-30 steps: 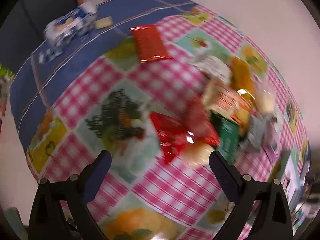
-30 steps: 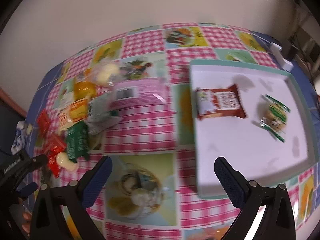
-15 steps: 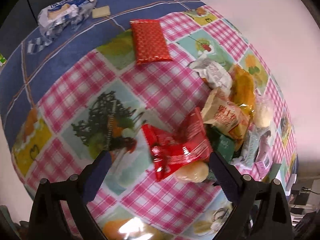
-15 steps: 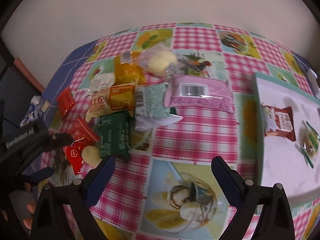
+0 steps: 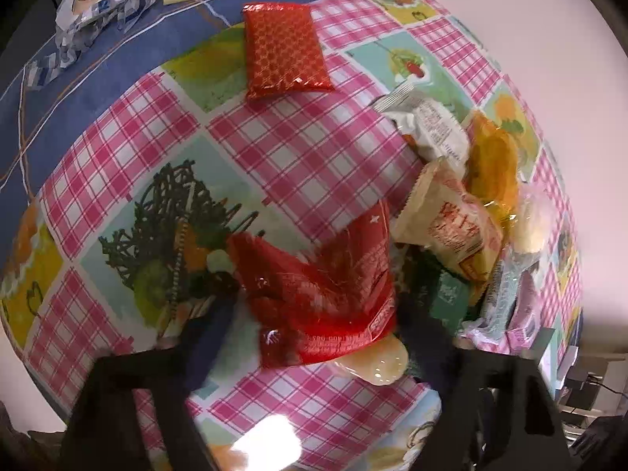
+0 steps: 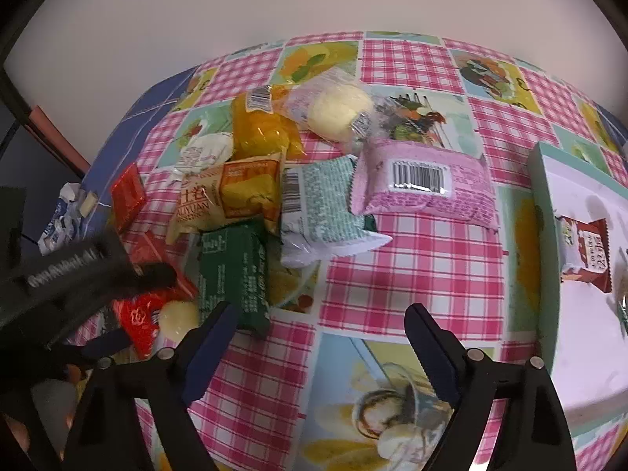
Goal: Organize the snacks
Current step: 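Grasp the red wrapper with the left tool while the right tool grasps the green box, then carry the red wrapper and green box to the tray and release both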
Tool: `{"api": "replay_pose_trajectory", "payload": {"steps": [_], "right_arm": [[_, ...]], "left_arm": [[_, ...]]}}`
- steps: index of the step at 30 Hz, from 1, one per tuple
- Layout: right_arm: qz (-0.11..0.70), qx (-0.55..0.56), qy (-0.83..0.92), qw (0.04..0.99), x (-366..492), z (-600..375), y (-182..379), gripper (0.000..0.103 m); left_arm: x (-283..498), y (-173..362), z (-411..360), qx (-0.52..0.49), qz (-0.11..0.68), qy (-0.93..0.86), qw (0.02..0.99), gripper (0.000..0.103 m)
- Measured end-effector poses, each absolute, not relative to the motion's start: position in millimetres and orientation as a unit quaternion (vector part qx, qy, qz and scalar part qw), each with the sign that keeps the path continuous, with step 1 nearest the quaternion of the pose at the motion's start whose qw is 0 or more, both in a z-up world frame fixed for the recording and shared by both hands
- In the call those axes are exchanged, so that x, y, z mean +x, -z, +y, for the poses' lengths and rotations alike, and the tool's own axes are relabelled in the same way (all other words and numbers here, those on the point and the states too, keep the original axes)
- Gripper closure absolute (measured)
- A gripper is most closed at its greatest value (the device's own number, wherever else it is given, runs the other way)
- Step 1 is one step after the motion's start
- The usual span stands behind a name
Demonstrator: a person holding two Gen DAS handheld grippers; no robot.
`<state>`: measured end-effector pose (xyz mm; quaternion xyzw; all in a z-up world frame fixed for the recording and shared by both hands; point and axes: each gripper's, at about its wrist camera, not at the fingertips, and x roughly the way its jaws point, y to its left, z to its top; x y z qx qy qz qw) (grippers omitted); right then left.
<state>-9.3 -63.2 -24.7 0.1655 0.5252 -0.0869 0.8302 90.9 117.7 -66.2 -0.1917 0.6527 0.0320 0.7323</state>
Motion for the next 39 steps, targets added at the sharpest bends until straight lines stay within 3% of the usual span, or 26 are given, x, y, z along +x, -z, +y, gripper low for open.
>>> {"api": "replay_pose_trajectory", "payload": {"steps": [20, 29, 39], "right_arm": [[0.54, 0.122, 0.052, 0.831, 29.8, -19.0, 42.9, 0.029], [0.548, 0.089, 0.073, 0.828, 32.6, -16.9, 47.0, 0.047], [0.555, 0.066, 0.095, 0.824, 14.4, -21.2, 46.7, 0.058]], "left_arm": [[86.9, 64.4, 154.7, -0.186, 0.651, -0.079, 0.732, 0.032], [88.0, 64.9, 146.9, -0.173, 0.652, -0.081, 0.733, 0.032], [90.3, 66.5, 121.0, -0.117, 0.653, -0.087, 0.743, 0.031]]}}
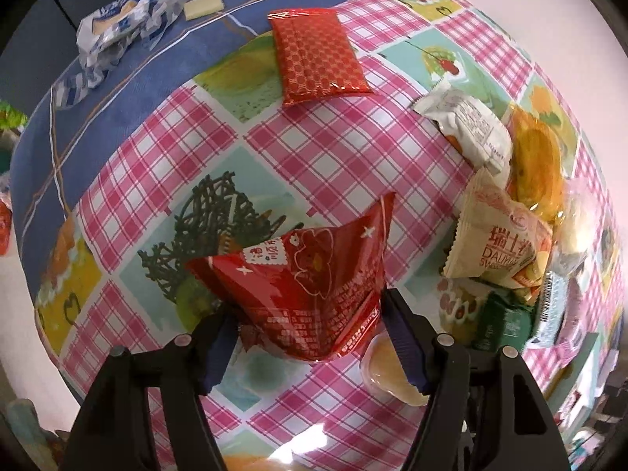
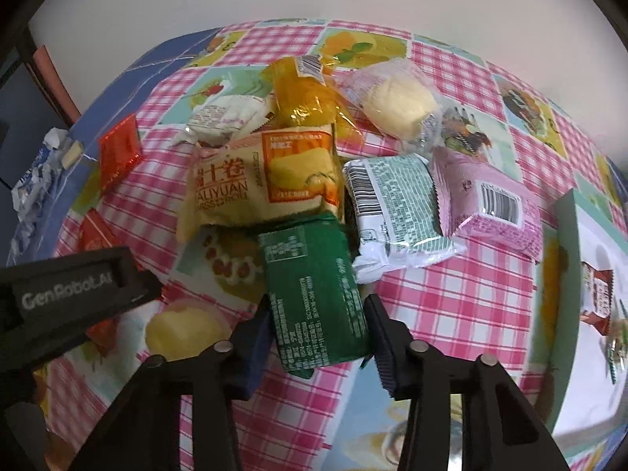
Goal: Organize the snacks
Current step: 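Carry the red wrapper and green box to the tray and release both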
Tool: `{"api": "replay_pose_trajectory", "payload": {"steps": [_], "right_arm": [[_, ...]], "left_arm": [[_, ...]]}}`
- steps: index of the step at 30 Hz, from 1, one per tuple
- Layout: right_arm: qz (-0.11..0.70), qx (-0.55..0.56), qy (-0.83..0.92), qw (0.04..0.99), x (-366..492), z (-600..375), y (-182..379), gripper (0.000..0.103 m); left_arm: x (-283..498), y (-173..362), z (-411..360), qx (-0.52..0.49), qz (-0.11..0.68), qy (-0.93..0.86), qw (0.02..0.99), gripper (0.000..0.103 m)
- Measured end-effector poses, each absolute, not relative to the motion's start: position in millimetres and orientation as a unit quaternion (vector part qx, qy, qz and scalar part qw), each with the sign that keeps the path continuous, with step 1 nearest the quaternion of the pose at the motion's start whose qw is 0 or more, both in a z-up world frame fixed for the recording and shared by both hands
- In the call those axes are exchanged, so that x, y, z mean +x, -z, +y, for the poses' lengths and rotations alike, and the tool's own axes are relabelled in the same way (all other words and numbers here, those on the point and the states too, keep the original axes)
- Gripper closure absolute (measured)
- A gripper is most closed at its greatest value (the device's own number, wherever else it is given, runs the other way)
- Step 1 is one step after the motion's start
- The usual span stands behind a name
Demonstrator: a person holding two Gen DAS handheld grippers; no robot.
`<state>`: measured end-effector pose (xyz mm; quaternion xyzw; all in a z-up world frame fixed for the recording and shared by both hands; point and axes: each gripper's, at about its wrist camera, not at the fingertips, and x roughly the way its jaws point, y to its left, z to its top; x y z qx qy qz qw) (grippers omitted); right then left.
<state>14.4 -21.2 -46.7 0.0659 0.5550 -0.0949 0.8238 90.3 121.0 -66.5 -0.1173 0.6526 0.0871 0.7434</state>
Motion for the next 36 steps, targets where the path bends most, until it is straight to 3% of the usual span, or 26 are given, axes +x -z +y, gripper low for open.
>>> {"api": "replay_pose_trajectory", "payload": {"steps": [16, 36], "right_arm": [[0.57, 0.14, 0.122, 0.801, -31.2, -60.1, 38.8, 0.061], [0.51, 0.259, 0.169, 0.802, -83.2, -126.4, -4.6, 0.061]], "left_arm": [[68.9, 60.3, 95.1, -0.12, 0.651, -0.06, 0.747, 0.035], [14.3, -5.8, 71.3, -0.088, 0.598, 0.003, 0.796, 0.035]]}}
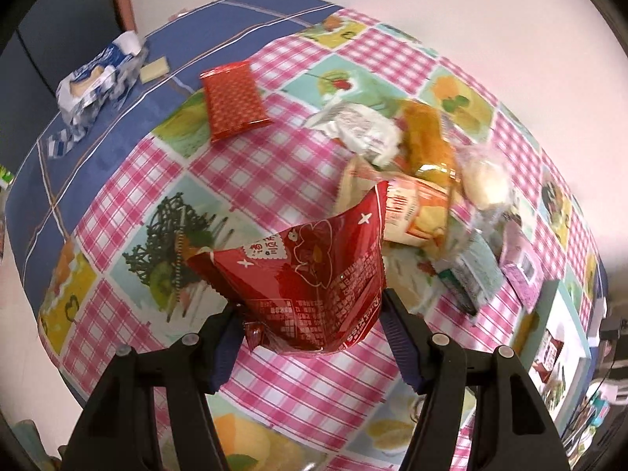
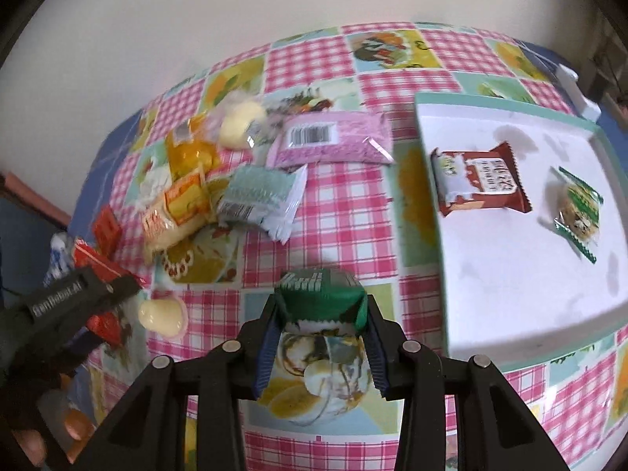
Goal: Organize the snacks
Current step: 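Carry the red wrapper and green box to the tray and release both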
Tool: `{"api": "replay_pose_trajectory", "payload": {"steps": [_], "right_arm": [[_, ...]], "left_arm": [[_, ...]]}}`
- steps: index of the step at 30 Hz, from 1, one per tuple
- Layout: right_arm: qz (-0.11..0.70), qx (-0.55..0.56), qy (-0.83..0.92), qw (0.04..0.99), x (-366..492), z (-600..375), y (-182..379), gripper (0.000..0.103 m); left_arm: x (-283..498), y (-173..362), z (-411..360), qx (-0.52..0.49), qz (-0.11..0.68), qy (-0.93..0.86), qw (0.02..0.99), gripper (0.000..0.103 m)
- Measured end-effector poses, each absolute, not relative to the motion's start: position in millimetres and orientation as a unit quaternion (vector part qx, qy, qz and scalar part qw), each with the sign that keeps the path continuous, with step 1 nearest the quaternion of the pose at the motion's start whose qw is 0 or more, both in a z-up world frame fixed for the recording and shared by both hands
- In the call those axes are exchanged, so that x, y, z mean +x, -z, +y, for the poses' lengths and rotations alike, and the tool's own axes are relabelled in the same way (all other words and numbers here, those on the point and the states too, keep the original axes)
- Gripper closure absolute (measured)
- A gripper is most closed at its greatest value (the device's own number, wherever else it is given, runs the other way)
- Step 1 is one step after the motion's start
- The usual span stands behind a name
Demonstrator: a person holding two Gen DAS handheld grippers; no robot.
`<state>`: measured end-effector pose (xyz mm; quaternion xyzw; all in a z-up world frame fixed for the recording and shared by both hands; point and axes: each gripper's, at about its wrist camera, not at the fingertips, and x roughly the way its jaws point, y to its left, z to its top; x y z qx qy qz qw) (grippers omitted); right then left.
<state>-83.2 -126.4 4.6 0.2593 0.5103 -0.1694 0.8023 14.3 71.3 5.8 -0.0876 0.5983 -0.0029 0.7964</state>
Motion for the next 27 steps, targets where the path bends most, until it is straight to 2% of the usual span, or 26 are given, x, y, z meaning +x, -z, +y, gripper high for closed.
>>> {"api": "replay_pose_trajectory", "payload": {"steps": [27], "right_arm": [[0.417, 0.356, 0.281, 0.788, -145.7, -220.5, -42.2, 0.061]], "left_arm": [[-45.5, -34.6, -65.7, 0.046, 0.571, 0.159, 0.804, 0.035]]}}
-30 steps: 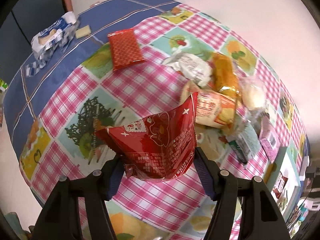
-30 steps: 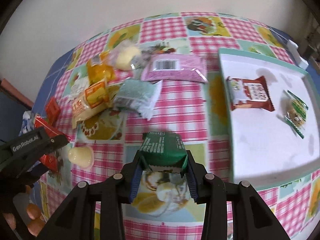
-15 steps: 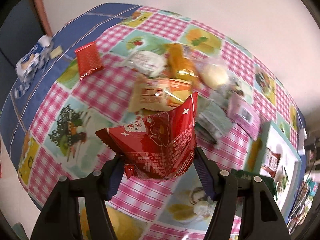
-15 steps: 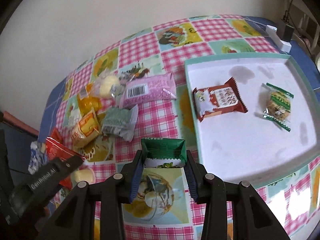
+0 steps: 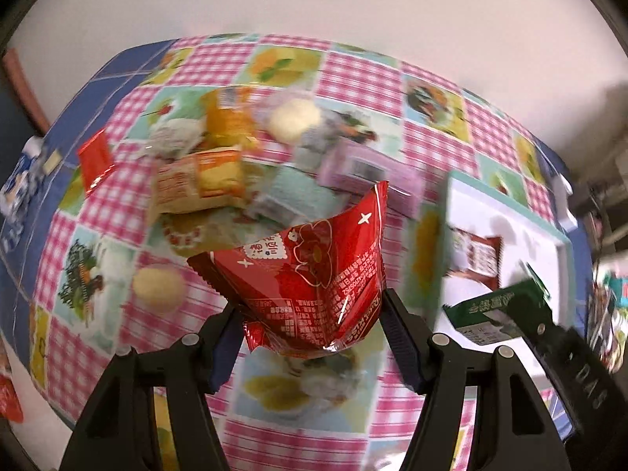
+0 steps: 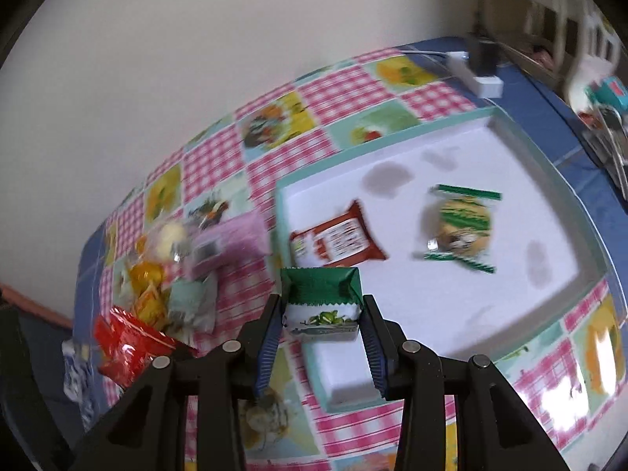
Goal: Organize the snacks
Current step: 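Carry the red wrapper and green box to the tray and release both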
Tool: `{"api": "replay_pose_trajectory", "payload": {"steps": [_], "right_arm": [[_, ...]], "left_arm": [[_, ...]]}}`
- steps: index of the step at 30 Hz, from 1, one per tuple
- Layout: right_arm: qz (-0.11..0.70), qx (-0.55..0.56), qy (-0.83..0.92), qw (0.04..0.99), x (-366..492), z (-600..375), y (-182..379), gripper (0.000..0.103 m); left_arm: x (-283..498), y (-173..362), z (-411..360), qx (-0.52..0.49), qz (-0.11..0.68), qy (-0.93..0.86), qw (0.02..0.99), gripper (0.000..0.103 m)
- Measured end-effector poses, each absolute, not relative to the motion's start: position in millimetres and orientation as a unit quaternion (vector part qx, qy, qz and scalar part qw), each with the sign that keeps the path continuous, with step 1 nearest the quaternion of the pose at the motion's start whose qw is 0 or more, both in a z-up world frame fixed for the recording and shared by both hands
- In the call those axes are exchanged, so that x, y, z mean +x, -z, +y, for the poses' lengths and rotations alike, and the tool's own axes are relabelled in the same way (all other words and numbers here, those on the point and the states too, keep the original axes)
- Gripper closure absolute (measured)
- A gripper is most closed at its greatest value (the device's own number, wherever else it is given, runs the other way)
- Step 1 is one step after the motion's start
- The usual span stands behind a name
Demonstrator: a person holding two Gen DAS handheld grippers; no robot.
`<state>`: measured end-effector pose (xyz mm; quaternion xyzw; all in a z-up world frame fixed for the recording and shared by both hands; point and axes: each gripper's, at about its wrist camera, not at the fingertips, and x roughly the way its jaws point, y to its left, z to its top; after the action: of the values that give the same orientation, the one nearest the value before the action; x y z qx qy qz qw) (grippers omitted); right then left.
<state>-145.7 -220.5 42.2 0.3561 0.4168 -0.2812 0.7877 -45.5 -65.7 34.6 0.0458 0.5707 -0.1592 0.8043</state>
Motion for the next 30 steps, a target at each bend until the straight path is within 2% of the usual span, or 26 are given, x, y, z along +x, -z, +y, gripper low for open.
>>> {"api": "replay_pose_trajectory", "payload": {"steps": [3, 19, 30], "right_arm": [[0.408, 0.344, 0.328, 0.78, -159.1, -234.2, -47.1, 0.065], [0.404, 0.373, 0.381, 0.743, -189.3, -270.9, -36.7, 0.065], [0.401, 0.385, 0.383, 0.738, -195.4, -277.8, -34.6, 0.065]], "left_arm": [[-55.9, -34.8, -80.4, 0.063, 0.564, 0.178, 0.804, 0.035], [-88.9, -26.7, -147.4, 0.124, 0.534, 0.27, 0.792, 0.035], [-105.5, 4.3, -190.0, 0.223, 0.509, 0.267, 0.787, 0.035]]}}
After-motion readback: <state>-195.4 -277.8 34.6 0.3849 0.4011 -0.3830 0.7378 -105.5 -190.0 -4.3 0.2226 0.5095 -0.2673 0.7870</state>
